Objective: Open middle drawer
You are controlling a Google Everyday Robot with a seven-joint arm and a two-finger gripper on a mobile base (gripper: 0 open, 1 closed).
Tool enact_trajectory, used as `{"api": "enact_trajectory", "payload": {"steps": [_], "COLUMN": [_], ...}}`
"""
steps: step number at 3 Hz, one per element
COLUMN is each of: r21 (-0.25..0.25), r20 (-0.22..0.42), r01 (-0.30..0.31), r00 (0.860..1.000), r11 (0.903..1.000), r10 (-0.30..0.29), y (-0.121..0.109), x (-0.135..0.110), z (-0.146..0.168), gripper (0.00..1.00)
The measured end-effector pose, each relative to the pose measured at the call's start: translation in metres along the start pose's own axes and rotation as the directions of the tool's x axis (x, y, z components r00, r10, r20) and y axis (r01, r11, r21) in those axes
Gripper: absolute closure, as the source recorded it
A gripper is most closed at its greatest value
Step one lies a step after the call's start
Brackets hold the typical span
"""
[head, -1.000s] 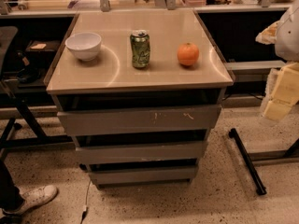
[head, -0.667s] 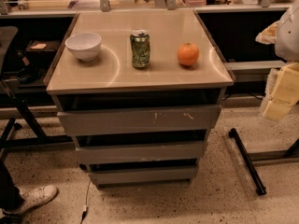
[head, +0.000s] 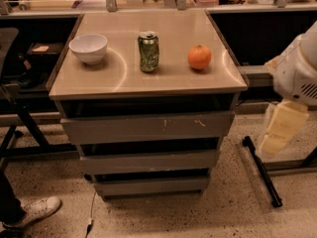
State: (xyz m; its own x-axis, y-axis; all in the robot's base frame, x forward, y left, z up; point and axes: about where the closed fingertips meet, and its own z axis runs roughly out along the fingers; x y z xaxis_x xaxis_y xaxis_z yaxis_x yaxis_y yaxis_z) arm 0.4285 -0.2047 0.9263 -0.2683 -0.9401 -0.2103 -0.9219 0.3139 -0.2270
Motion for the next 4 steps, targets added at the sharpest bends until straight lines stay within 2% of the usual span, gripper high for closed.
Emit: {"api": "enact_trajectory", "payload": {"steps": [1, 2, 3, 4], "r21": [-0.044, -0.108, -0.109, -0.144], "r20": [-0.018, -0.042, -0.045, -0.030], "r01": [-0.015, -0.067, -0.071, -0.077], "r00": [1.000, 0.997, 0.997, 0.997], "r11": [0.9989, 0.9919, 0.9915, 0.9865], "r10": [0.015, 0.063, 0.066, 0.074], "y": [0.020, 0.035, 0.037, 0.053], "x": [0.007, 0.015, 0.016, 0.015], "z": [0.049, 0.108, 0.109, 0.128], "gripper": [0.00, 0.00, 0.00, 0.00]}}
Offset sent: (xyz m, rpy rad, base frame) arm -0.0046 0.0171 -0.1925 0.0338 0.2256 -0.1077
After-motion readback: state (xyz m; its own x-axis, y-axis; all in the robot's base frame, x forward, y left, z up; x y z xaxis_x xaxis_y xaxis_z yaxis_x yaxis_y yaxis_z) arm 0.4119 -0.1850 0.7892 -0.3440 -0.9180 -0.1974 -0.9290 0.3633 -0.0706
